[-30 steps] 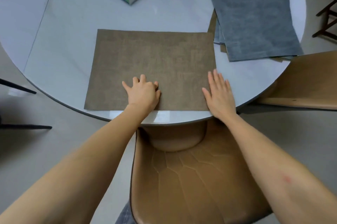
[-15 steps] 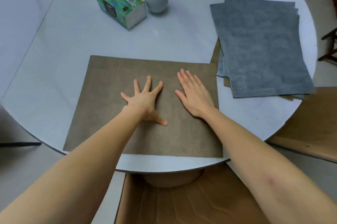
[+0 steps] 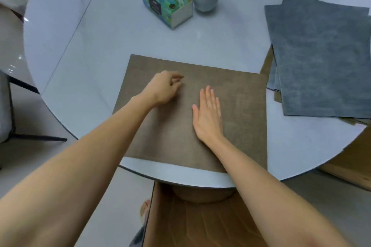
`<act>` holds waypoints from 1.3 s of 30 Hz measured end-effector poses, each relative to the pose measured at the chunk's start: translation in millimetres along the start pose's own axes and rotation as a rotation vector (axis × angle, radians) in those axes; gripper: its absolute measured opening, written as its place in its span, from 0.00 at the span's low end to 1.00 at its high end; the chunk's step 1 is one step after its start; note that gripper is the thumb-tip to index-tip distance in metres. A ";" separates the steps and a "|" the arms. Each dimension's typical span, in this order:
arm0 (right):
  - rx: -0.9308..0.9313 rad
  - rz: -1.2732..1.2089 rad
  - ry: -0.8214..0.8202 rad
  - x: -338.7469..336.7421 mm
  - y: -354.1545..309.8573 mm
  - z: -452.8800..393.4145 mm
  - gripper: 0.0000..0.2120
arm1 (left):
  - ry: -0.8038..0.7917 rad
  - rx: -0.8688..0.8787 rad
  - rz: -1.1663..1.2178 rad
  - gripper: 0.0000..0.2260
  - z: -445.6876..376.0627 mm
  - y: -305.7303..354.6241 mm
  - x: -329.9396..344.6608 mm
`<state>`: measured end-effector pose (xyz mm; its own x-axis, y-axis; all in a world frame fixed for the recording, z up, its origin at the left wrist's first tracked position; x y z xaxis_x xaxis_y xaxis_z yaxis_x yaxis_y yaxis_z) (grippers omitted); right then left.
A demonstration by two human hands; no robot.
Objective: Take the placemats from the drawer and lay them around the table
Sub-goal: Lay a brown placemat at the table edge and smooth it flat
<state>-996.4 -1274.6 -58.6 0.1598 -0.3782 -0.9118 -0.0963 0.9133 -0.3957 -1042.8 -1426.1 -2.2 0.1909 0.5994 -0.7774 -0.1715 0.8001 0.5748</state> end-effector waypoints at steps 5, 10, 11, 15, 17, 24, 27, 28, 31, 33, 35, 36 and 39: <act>0.061 0.110 0.061 32.0 -52.6 12.8 0.28 | -0.052 0.226 -0.172 0.22 -17.6 -34.8 17.6; 0.082 0.225 0.132 40.9 -53.2 17.7 0.28 | -0.020 0.384 -0.501 0.26 -32.0 -62.8 31.2; 0.082 0.227 0.137 40.9 -53.2 17.9 0.28 | 0.015 0.346 -0.508 0.27 -37.0 -72.9 24.3; 0.099 0.233 0.146 40.8 -52.8 18.5 0.28 | 0.132 0.054 -0.490 0.29 -46.8 -113.2 -5.0; 0.100 0.236 0.152 40.3 -53.9 18.5 0.28 | 0.148 -0.003 -0.490 0.31 -31.6 -114.5 -2.0; 0.087 0.235 0.159 39.8 -55.3 19.4 0.28 | 0.082 0.318 -0.437 0.30 100.2 -128.9 23.9; 0.091 0.239 0.171 40.1 -55.6 18.3 0.28 | 0.100 0.331 -0.448 0.30 118.6 -146.3 16.5; 0.098 0.243 0.167 40.7 -55.7 18.5 0.28 | 0.102 0.329 -0.450 0.30 119.3 -146.8 16.4; 0.074 0.270 0.112 41.5 -55.5 29.5 0.29 | 0.105 0.316 -0.460 0.30 118.7 -145.0 19.1; -0.076 0.307 0.037 42.5 -53.0 45.2 0.29 | 0.117 0.313 -0.469 0.29 118.8 -145.3 19.2; -0.180 0.317 -0.013 35.8 -37.7 59.4 0.29 | 0.125 0.313 -0.480 0.29 119.2 -144.3 18.1; -0.161 0.318 0.002 29.3 -24.9 65.8 0.28 | 0.120 0.311 -0.491 0.29 119.0 -143.4 17.9; 0.156 0.305 0.145 10.3 22.9 78.4 0.27 | 0.088 0.254 -0.517 0.29 117.8 -136.8 19.7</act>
<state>-919.9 -1245.7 -68.5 0.0048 -0.0926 -0.9957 0.0351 0.9951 -0.0924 -901.7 -1521.0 -66.1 0.1050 0.1341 -0.9854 0.1613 0.9755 0.1499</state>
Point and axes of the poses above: each hand's wrist, its own z-axis away from the middle knuckle, its own x-axis out of the palm, y = z × x, the point moved 4 cm from there along -z, towards the middle knuckle, and after that the axes turned 4 degrees about y, right-handed, at the moved point
